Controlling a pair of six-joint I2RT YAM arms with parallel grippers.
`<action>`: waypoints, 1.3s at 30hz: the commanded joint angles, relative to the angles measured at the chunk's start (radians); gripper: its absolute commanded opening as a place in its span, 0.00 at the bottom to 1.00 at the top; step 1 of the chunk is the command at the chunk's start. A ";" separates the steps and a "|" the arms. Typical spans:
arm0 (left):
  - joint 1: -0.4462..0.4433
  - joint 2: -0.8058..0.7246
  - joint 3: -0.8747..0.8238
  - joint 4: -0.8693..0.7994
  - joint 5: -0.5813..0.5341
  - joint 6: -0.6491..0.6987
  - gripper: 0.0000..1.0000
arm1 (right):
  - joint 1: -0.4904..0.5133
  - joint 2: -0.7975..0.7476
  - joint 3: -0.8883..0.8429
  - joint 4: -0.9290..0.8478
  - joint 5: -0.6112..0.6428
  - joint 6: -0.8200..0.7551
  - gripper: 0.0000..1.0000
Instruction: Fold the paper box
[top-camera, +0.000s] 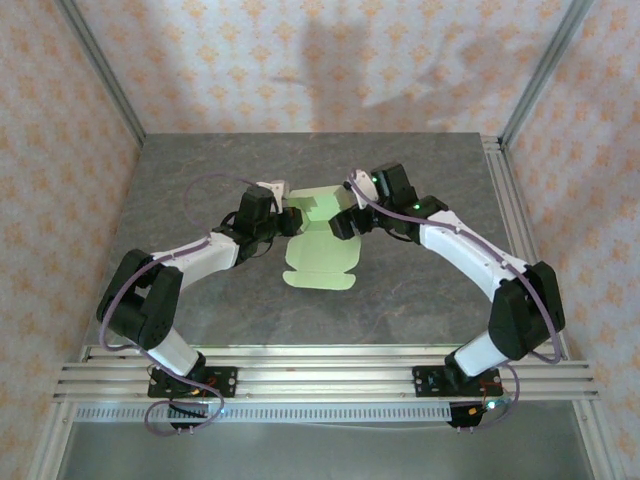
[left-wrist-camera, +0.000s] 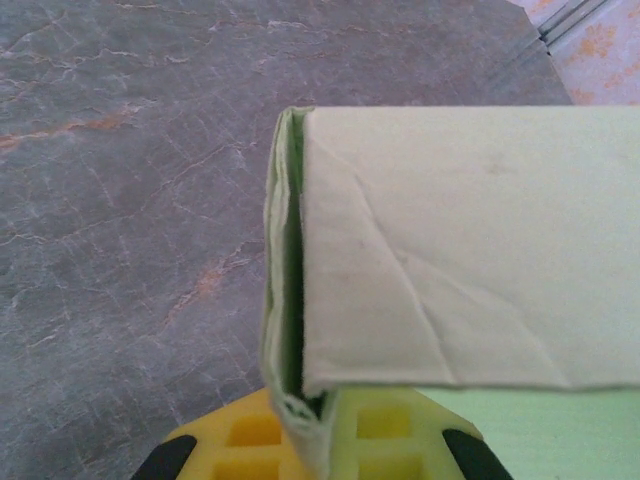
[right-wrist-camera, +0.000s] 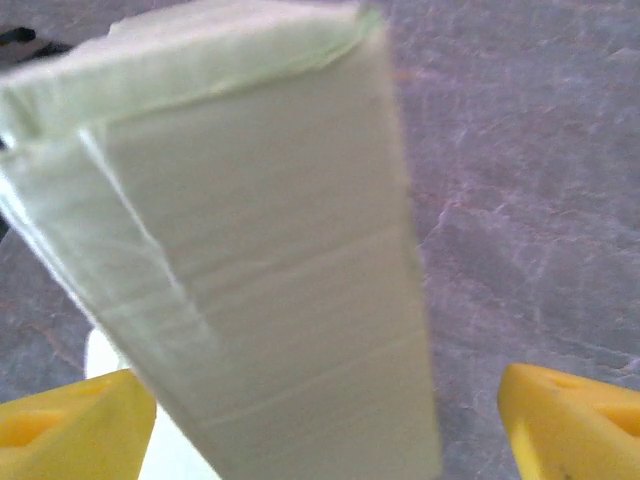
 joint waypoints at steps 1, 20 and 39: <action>0.023 -0.021 0.026 -0.081 -0.064 0.040 0.00 | -0.004 -0.085 -0.041 0.081 0.077 0.026 0.92; 0.067 0.156 0.465 -1.150 -0.368 0.316 0.00 | -0.026 -0.165 -0.190 0.252 -0.027 0.187 0.89; 0.110 0.508 0.767 -1.396 -0.353 0.411 0.17 | -0.026 -0.129 -0.232 0.247 -0.006 0.147 0.89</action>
